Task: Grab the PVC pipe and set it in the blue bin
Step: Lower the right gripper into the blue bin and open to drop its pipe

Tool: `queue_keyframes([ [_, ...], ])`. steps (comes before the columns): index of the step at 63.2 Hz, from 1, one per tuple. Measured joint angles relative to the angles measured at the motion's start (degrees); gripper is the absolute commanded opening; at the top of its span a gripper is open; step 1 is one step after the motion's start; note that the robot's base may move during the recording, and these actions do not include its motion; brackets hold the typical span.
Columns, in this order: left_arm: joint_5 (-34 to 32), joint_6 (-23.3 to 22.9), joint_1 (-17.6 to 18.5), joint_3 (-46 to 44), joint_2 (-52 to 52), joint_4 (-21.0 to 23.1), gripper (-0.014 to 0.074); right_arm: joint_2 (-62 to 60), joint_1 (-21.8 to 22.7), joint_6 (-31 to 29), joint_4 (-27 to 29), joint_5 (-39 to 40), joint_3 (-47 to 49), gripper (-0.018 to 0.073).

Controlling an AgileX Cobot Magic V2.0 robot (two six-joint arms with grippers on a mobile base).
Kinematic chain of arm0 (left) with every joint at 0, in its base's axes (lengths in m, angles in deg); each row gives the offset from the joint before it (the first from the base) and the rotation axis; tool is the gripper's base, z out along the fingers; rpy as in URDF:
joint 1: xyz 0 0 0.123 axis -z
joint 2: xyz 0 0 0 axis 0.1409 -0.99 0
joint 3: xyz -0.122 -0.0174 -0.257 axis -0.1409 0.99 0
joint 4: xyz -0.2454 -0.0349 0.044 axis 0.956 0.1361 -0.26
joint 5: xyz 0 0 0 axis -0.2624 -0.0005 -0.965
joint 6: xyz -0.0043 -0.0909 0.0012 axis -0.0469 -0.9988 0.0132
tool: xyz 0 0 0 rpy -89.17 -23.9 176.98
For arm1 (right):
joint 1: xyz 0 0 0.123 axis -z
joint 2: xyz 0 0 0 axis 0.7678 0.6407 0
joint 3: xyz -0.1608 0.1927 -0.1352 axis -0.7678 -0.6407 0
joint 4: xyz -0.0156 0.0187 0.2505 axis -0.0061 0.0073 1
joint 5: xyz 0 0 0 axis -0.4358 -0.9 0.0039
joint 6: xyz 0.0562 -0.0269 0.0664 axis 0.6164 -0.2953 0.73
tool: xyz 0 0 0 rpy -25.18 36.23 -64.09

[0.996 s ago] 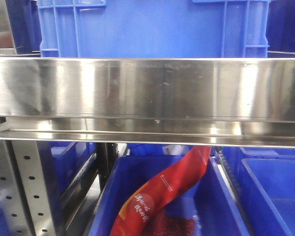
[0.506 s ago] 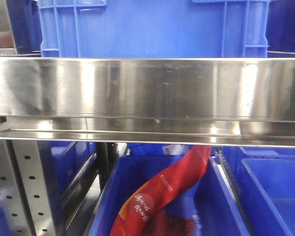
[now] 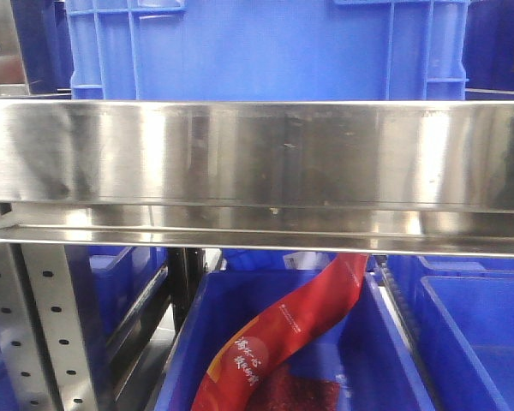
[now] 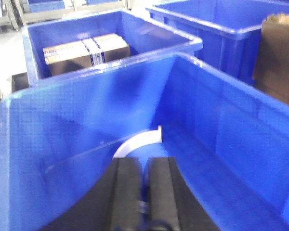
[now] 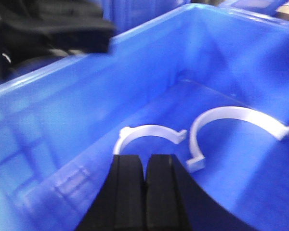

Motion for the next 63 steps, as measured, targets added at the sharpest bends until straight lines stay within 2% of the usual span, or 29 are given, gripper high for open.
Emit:
queue_keyframes([
  [20, 5.33, 0.00, 0.00, 0.00, 7.31, 0.00, -0.0111, -6.15, 1.17, 0.00, 0.43, -1.15, 0.00, -0.0168],
  [34, 6.43, 0.00, 0.00, 2.33, 13.13, 2.63, -0.0111, -9.70, 1.17, 0.00, 0.69, -1.56, 0.00, -0.0168],
  [44, -0.22, 0.00, 0.11, 13.12, 19.88, 3.31, -0.0111, -12.83, 1.21, 0.00, 0.80, 3.68, -4.50, -0.0168],
  [55, -11.55, 0.00, 0.11, 30.38, 28.85, 4.75, -0.0111, -19.28, 1.21, 0.00, 0.80, 12.51, -17.04, -0.0168],
  [63, -17.54, 0.00, -1.21, 42.44, 35.60, 8.05, -0.0111, -25.84, 1.21, 0.00, 0.80, 15.35, -27.54, -0.0168],
])
